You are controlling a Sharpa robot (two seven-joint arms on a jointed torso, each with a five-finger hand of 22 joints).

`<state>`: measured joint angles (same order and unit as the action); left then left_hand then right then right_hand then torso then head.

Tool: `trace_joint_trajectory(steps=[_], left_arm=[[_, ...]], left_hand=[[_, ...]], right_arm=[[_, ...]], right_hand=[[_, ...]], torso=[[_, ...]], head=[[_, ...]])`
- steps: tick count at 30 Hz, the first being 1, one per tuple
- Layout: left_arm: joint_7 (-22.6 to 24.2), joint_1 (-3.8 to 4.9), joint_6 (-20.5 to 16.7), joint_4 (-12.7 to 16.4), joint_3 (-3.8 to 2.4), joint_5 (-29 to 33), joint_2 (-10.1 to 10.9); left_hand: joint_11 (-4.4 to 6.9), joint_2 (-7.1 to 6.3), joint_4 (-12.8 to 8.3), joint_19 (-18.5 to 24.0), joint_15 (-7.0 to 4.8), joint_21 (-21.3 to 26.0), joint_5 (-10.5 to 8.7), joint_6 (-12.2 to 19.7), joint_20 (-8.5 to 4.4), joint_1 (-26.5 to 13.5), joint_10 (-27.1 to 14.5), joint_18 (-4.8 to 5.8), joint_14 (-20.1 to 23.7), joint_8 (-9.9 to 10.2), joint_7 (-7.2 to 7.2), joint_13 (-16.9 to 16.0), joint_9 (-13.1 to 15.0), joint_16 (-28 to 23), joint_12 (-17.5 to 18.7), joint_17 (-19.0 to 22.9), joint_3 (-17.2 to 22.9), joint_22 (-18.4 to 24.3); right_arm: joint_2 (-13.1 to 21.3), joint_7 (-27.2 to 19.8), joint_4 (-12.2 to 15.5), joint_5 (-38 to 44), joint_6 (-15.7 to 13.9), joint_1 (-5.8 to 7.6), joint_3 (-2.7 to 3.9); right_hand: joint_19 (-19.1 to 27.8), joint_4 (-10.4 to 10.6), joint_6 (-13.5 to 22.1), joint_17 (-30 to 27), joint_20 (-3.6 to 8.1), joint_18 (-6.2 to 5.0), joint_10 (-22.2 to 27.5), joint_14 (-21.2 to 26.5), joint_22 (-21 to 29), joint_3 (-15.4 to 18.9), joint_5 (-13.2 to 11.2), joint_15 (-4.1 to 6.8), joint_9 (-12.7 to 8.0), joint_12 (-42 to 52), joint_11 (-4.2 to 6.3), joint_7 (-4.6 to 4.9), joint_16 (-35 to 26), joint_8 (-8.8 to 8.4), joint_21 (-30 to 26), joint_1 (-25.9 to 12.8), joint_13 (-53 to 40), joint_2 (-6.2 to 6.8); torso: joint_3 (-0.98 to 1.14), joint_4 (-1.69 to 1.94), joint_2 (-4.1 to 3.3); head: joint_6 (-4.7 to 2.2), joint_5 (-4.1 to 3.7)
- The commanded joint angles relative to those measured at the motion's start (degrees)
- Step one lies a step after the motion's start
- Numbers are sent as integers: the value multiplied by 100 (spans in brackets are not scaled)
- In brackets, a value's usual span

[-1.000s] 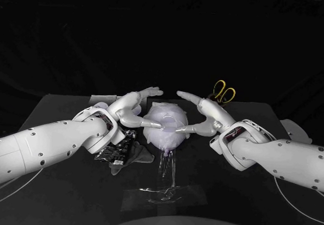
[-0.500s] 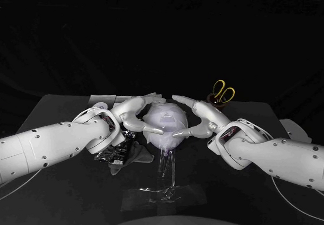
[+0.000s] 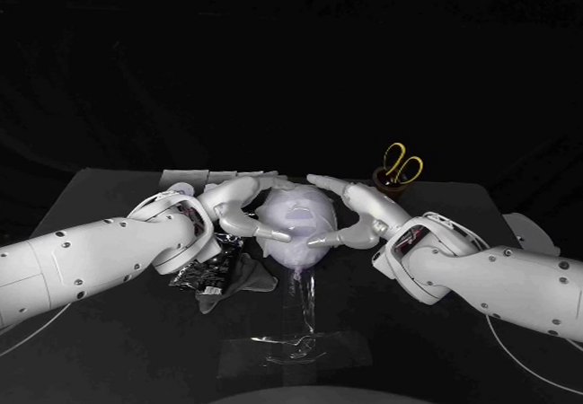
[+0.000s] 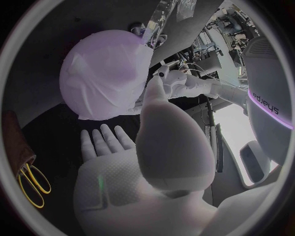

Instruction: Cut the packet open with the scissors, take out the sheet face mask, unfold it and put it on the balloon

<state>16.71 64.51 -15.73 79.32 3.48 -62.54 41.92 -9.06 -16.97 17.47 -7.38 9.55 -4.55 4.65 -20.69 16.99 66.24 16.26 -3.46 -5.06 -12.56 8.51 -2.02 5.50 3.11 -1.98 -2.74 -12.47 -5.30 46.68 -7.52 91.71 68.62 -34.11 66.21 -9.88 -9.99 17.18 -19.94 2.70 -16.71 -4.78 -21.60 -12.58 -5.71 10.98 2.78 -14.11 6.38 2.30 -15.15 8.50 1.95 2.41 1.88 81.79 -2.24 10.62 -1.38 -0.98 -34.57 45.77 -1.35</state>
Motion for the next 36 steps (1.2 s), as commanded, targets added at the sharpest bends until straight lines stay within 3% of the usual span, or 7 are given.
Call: trace_joint_trajectory(steps=[1, 18, 24, 36], left_arm=[[-132, 1, 126, -10, -2, -42, 20], [-79, 1, -39, 7, -3, 115, 164], [-36, 1, -83, 9, -4, 173, 193], [-314, 1, 230, -35, -3, 109, 207]], left_hand=[[-41, 1, -3, -27, 3, 34, 36, -51, -19, -42, 21, -12, -32, -37, 297, -7, 11, 40, -32, -11, 44, 1], [-91, 2, -1, -40, 77, 37, 70, -53, -14, 48, -2, -10, -117, -42, 355, 3, 24, 84, -5, -48, 49, 7], [-122, 22, -1, -38, 116, 47, 87, -158, -13, 141, 76, -4, -191, -108, 378, -6, 60, 120, -14, -76, 69, 18], [-218, 4, 1, -49, 138, 49, 93, -222, -16, 177, 145, -9, -204, -147, 473, -11, 86, 118, -20, -79, 50, 21]], right_arm=[[-15, 99, -8, 108, 210, -1, 3], [-63, 387, -72, 312, 529, -17, 2], [-84, 482, -110, 366, 585, -20, 2], [-80, 529, -119, 398, 623, -32, 1]], right_hand=[[26, -1, -24, -5, -8, -16, -34, -4, 6, -30, 26, -39, 8, -3, 12, 845, -18, 19, -13, -21, -4, -15], [28, -4, -33, -5, -13, -20, -40, -8, 8, -64, 24, -42, 10, -4, 9, 848, -17, 23, -10, -19, -4, -57], [26, -11, -32, -6, -16, -9, -50, -20, 8, -170, 21, -46, 7, -6, 7, 849, -16, 26, -3, 54, -3, -171], [22, -11, -28, -8, -16, -9, -34, -12, 5, -176, 21, -47, 5, -7, 6, 849, -17, 26, -2, 58, -2, -176]], torso=[[3, 1, 2], [2, 1, 2], [3, -1, 0], [10, -8, 5]], head=[[5, -3], [12, 7], [20, 9], [32, 25]])
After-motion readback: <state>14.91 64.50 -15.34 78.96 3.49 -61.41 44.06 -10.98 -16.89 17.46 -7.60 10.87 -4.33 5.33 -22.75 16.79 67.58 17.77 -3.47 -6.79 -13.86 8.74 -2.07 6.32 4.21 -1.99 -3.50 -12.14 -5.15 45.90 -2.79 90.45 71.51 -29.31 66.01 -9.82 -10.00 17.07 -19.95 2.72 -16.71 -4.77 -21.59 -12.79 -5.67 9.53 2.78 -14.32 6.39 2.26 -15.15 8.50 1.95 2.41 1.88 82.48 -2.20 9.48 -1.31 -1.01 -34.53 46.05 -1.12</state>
